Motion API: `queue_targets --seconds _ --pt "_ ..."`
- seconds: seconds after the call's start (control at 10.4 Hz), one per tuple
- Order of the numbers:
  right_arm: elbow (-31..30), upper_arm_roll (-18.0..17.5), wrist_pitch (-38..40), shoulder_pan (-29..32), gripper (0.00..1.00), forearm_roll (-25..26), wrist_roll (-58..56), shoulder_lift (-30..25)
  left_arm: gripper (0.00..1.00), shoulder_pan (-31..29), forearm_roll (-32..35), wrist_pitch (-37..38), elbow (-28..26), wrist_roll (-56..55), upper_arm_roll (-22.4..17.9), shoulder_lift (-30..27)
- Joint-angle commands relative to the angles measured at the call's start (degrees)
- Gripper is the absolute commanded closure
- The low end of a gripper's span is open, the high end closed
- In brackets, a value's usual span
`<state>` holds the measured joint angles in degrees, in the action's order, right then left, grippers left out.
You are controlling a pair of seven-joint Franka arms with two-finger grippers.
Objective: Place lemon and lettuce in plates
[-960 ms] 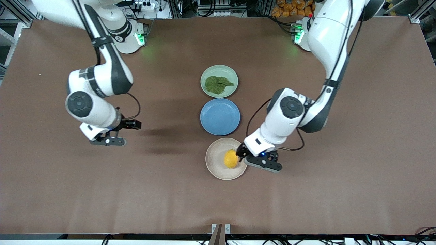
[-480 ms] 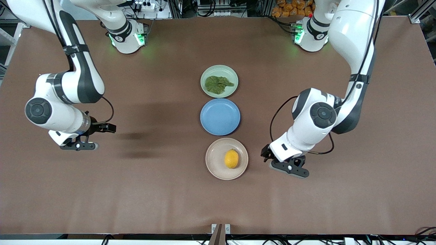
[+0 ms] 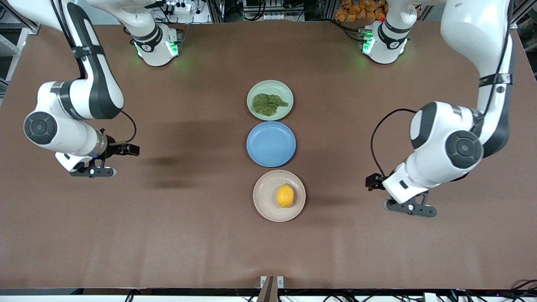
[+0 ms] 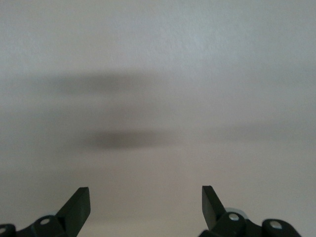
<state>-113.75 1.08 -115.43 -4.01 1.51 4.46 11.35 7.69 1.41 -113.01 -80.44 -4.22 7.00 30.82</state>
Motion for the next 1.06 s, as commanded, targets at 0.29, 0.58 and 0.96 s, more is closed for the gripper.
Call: queue_targets --seconds 0.29,0.58,0.96 --pt "-7.20 -5.47 -0.14 5.13 0.00 0.16 -0.07 -12.13 0.00 -1.62 1.14 7.52 -1.57 0.44 -1.29 -6.11" --pt "0.70 -5.29 0.46 6.55 0.00 0.69 -0.77 -12.22 0.00 -1.62 1.14 13.06 -1.57 0.26 -2.52 -10.77" --pt "13.08 -5.12 11.58 7.17 0.00 0.60 -0.51 -12.84 0.00 -1.62 1.05 20.62 -1.57 -0.96 -3.84 -16.75"
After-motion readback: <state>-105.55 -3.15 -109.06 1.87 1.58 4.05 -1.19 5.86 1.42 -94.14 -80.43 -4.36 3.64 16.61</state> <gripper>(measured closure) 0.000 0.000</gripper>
